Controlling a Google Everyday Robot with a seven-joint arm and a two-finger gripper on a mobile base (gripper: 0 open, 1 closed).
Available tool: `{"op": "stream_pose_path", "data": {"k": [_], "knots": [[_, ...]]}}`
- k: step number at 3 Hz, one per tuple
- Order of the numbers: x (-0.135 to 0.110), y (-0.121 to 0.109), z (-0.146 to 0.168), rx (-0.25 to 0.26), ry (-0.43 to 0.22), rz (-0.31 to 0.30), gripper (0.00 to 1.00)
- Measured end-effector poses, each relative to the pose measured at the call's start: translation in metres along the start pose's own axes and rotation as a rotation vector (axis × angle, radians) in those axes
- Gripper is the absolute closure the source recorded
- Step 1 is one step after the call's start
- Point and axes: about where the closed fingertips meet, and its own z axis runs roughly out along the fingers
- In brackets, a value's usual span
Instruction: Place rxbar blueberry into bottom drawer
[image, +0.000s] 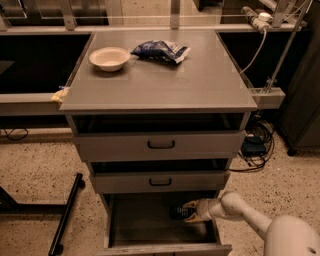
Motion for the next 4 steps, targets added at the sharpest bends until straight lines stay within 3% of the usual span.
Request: {"op": "stream_pose_path", "data": {"k": [2,4], "knots": [[0.022,0.005,0.016,0.019,0.041,0.047,1.00],[0.046,0.023,0.037,-0.050,0.092,0.073,1.00]]}}
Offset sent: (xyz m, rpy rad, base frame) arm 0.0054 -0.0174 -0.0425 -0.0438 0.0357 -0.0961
